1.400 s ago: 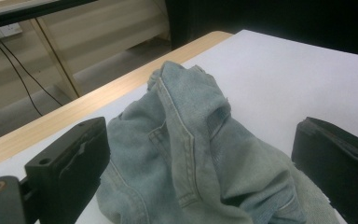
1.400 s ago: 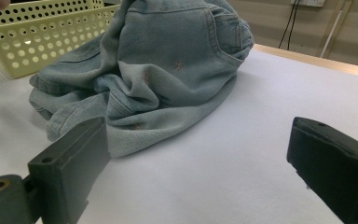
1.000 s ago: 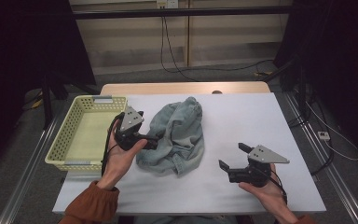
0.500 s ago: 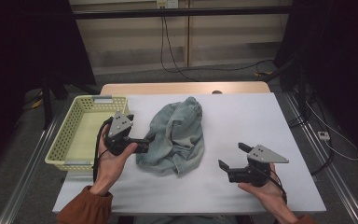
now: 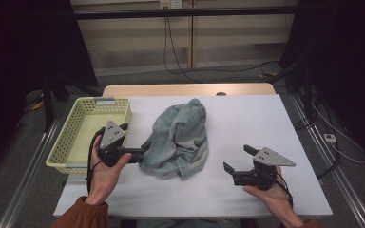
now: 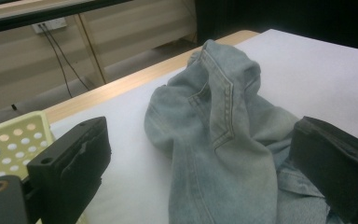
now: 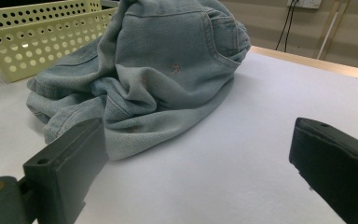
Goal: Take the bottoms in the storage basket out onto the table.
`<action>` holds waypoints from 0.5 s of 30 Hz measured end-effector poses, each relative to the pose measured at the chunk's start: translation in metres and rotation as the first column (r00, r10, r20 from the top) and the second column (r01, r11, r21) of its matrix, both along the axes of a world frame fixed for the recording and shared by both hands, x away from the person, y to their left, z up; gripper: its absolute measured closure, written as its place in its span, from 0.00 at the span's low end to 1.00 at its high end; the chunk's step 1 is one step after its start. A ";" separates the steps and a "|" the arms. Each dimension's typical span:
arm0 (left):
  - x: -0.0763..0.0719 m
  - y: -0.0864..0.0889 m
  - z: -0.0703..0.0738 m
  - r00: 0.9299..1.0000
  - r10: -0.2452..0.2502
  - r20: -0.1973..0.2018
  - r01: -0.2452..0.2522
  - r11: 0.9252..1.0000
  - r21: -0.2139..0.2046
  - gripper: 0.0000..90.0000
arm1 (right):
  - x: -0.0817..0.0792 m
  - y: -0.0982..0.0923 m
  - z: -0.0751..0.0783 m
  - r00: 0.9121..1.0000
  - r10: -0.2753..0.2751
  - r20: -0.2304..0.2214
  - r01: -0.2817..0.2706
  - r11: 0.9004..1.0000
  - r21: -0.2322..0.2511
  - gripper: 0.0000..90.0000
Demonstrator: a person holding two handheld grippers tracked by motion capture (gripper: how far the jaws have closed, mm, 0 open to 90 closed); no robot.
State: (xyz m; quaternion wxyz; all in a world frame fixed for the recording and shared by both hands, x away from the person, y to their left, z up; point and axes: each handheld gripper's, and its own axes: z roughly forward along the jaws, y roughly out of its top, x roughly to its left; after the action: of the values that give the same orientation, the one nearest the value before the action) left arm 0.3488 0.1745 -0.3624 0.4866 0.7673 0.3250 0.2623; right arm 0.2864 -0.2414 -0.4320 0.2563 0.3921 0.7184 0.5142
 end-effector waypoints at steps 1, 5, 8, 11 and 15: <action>-0.001 0.001 -0.001 1.000 0.008 -0.004 -0.008 1.000 -0.007 0.06 | 0.000 0.000 0.000 1.000 0.000 0.000 0.000 1.000 -0.001 0.04; -0.005 0.009 -0.005 1.000 0.023 -0.011 -0.023 1.000 -0.001 0.06 | 0.000 0.001 0.000 1.000 0.002 -0.002 -0.002 1.000 -0.002 0.05; -0.008 0.013 -0.008 1.000 0.026 -0.016 -0.026 1.000 0.003 0.06 | 0.000 0.000 0.000 1.000 -0.001 -0.001 0.001 1.000 -0.003 0.05; -0.012 0.016 -0.012 0.999 0.029 -0.023 -0.029 1.000 0.002 0.06 | 0.000 0.000 0.000 1.000 -0.001 -0.001 0.001 1.000 -0.002 0.05; -0.017 0.020 -0.016 0.999 0.030 -0.031 -0.030 1.000 -0.002 0.06 | 0.000 0.000 0.000 1.000 0.000 -0.002 0.000 1.000 -0.003 0.05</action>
State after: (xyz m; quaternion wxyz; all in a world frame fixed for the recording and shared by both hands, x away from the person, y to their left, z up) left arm 0.3316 0.1946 -0.3785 0.4783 0.7658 0.3443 0.2575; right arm 0.2860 -0.2410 -0.4321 0.2564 0.3923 0.7194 0.5126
